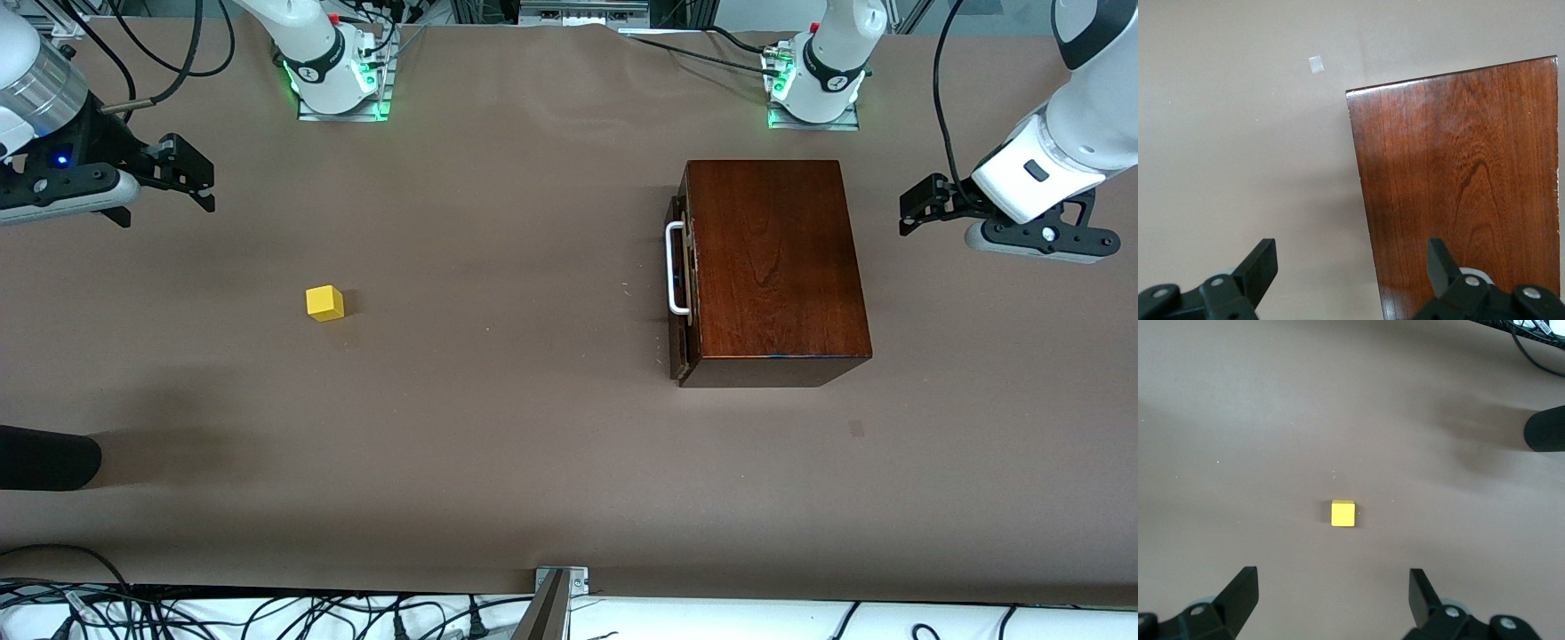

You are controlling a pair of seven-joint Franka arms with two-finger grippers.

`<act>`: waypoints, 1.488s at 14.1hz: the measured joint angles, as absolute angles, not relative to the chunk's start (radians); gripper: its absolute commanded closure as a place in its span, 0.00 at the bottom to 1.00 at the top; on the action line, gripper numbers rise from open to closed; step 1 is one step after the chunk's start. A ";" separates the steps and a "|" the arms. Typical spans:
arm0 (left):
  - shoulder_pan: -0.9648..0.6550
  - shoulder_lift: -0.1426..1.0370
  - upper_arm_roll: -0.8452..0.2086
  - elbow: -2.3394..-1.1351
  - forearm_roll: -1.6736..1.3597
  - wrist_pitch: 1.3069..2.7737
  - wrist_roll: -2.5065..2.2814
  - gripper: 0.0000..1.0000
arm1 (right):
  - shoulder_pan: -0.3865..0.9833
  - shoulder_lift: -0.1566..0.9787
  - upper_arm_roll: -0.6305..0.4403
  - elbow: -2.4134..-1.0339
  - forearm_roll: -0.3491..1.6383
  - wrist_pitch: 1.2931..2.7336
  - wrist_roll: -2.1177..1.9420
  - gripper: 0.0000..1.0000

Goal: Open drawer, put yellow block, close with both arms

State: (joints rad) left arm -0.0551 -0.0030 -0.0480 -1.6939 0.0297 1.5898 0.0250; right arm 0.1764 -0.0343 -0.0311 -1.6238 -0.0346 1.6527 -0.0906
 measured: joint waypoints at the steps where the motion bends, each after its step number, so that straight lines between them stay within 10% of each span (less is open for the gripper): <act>1: -0.055 -0.002 -0.049 -1.694 0.030 1.589 0.025 0.00 | 0.176 -0.034 -0.033 -1.624 -0.035 1.653 -0.091 0.00; 21: -0.058 0.030 -0.081 -1.661 0.030 1.555 0.023 0.00 | 0.176 -0.033 -0.034 -1.624 -0.035 1.653 -0.090 0.00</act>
State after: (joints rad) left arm -0.0577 0.0301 -0.0810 -1.6608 0.0297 1.5552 0.0233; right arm 0.1763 -0.0331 -0.0339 -1.6238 -0.0346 1.6529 -0.0895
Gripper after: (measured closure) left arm 0.000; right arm 0.000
